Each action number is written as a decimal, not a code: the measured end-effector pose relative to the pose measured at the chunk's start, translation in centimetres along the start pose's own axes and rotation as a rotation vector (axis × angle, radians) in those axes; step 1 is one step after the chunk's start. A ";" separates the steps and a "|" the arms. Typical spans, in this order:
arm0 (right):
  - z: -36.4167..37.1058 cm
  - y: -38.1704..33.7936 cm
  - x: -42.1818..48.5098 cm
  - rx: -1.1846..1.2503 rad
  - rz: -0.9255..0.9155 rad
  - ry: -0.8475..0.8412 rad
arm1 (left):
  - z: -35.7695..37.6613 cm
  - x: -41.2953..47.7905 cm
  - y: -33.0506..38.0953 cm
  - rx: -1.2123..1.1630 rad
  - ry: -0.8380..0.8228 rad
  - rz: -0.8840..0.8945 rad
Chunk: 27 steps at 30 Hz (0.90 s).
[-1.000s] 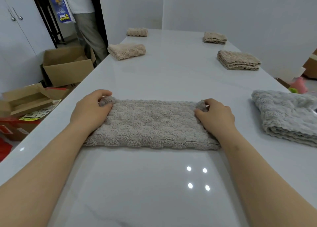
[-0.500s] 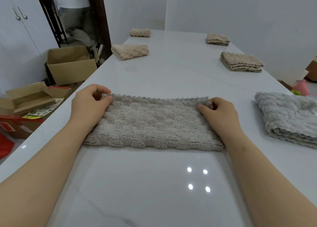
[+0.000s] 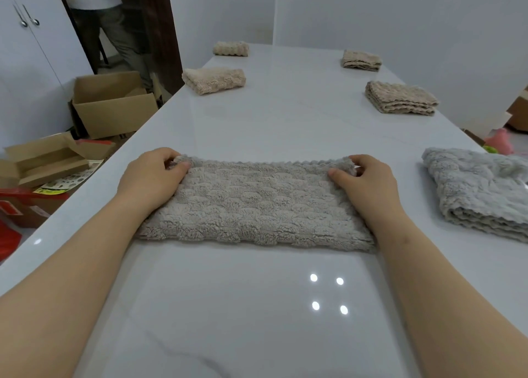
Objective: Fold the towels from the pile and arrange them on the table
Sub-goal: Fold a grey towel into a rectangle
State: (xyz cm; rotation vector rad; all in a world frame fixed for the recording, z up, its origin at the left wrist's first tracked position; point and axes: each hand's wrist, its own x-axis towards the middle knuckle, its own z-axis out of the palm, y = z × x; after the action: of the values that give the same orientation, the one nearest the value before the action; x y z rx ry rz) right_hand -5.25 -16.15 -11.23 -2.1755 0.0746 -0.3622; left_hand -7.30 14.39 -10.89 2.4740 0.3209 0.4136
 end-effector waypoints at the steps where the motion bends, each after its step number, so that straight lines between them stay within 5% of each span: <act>1: 0.0 -0.1 0.0 -0.011 -0.010 0.013 | 0.0 0.0 0.0 -0.061 0.018 -0.016; 22: -0.6 -0.7 -0.2 -0.215 -0.041 0.101 | -0.5 -0.2 0.0 -0.158 0.203 -0.044; 27: -1.0 -1.4 -0.3 -0.090 -0.034 0.197 | -0.7 0.0 0.1 -0.206 0.199 -0.104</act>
State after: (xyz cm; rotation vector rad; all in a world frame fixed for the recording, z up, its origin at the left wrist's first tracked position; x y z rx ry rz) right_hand -5.92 -16.05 -9.68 -2.2259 0.1662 -0.6021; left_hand -7.54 14.67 -10.32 2.2095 0.4619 0.6189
